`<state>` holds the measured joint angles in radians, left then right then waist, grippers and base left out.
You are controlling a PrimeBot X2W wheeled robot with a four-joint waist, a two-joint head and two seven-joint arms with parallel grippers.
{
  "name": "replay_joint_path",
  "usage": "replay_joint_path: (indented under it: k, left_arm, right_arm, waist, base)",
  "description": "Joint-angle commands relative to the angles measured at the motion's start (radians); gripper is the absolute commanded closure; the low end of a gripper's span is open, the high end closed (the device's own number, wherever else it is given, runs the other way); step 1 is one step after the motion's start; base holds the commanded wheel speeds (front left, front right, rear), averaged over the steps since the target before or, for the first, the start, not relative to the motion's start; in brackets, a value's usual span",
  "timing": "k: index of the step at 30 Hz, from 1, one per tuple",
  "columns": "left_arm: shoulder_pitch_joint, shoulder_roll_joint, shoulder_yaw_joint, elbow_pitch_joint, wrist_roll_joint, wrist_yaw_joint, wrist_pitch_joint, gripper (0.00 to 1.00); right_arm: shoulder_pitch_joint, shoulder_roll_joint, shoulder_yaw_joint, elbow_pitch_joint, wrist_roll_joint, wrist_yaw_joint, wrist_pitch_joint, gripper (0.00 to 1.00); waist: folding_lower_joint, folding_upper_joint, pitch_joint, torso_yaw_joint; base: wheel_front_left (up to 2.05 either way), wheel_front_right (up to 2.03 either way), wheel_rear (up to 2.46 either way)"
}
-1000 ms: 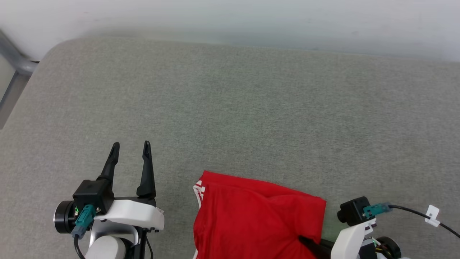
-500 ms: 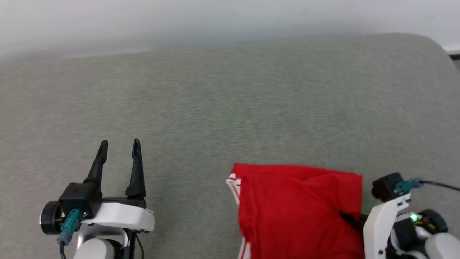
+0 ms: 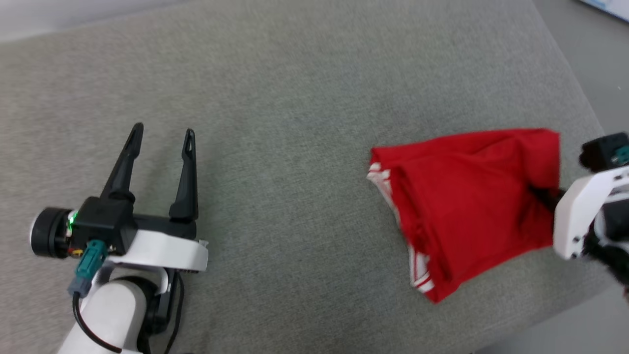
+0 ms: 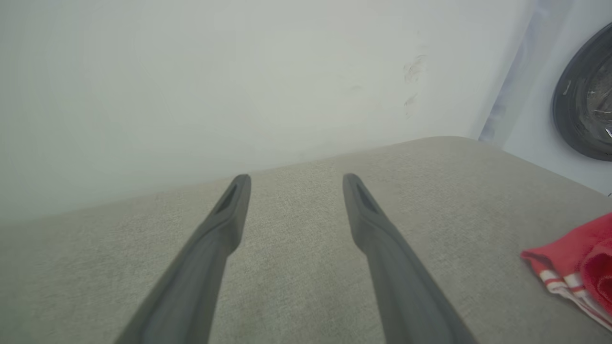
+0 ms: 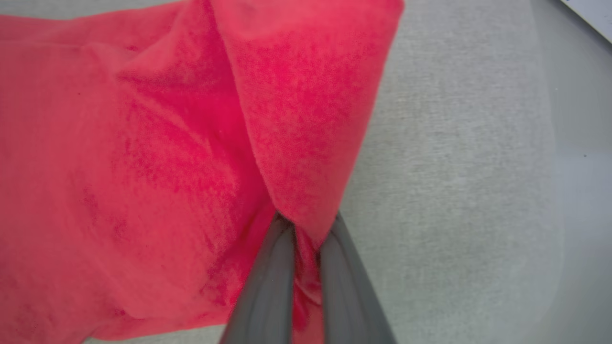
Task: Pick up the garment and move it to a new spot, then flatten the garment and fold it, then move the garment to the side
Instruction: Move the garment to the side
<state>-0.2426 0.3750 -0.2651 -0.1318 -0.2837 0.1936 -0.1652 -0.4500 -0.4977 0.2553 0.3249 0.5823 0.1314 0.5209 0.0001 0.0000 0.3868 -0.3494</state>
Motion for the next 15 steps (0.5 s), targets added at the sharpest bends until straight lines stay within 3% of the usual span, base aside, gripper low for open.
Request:
replay_joint_path:
  k: [1, 7, 15]
  left_arm:
    - [-0.027, 0.011, -0.004, -0.013, 0.01, -0.004, 0.009, 0.0]
    - [-0.088, 0.04, -0.014, -0.072, 0.037, -0.01, 0.057, 0.0]
    - [-0.172, 0.068, -0.036, -0.127, 0.072, -0.034, 0.103, 0.0]
  right_arm:
    - [-0.041, -0.014, -0.013, 0.024, 0.007, -0.002, -0.011, 1.0]
    - [-0.19, -0.051, -0.039, 0.137, 0.003, -0.002, -0.054, 1.0]
    - [-0.327, -0.111, -0.133, 0.277, -0.036, -0.002, -0.113, 1.0]
  waist:
    - [-0.0001, 0.0, 0.081, -0.059]
    - [-0.0001, 0.0, 0.161, -0.077]
    - [-0.0001, 0.0, 0.259, -0.038]
  base:
    - [0.0, 0.0, 0.0]
    - [0.0, 0.0, 0.0]
    - [0.0, 0.0, 0.0]
